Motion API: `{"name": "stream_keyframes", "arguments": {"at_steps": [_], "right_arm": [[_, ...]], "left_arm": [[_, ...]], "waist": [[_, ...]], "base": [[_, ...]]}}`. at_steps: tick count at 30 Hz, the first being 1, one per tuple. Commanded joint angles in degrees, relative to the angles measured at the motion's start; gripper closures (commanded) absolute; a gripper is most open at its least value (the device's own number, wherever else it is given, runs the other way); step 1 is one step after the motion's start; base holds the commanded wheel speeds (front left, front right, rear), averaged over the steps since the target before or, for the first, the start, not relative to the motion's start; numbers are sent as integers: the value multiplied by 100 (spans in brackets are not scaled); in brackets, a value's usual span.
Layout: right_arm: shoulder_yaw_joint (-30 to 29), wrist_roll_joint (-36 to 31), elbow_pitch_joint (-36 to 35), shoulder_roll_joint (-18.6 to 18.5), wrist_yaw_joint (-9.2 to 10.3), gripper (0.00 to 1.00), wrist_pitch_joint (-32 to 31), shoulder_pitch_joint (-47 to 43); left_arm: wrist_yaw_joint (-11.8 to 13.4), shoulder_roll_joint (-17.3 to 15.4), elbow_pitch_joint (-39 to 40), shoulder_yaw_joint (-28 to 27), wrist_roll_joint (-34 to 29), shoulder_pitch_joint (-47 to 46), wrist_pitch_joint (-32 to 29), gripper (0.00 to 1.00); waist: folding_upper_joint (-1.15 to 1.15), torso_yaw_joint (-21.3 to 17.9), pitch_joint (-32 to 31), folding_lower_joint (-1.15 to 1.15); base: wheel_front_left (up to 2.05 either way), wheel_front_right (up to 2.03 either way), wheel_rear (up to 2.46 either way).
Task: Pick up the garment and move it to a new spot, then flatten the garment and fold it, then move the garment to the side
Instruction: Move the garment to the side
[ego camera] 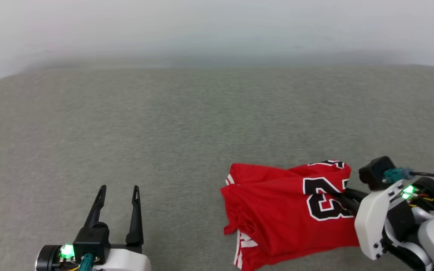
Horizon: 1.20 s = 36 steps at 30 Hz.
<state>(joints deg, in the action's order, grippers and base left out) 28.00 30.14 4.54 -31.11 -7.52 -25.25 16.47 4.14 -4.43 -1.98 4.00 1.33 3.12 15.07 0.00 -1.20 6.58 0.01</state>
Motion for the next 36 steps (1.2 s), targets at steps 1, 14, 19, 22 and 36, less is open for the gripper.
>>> {"name": "stream_keyframes", "arguments": {"at_steps": [1, 14, 19, 22, 36], "right_arm": [[-50, -11, -34, -27, 7, 100, 0, 68], [-794, -225, -100, -168, 7, 100, 122, 416], [-1065, -359, 173, -277, 8, 100, 165, 783], [-1313, -447, 457, -385, 8, 100, 189, 1071], [-2696, -906, 1781, -1150, 8, 100, 37, 2124]], "left_arm": [[0, -10, 14, -12, 3, -4, 12, 0], [14, -121, 157, -106, -77, -265, 12, 0], [-40, -181, 230, -79, -115, -452, 12, 0], [-49, -243, 302, -81, -135, -590, 12, 0], [36, -355, 760, -25, -204, -1098, 12, 0]], "waist": [[0, -284, 21, -1], [0, -1073, 445, -1], [0, -1046, 762, -1], [0, -979, 1065, -1], [0, -655, 2253, -1]], "base": [[0, 0, 0], [0, 0, 0], [0, 0, 0], [0, 0, 0], [0, 0, 0]]}}
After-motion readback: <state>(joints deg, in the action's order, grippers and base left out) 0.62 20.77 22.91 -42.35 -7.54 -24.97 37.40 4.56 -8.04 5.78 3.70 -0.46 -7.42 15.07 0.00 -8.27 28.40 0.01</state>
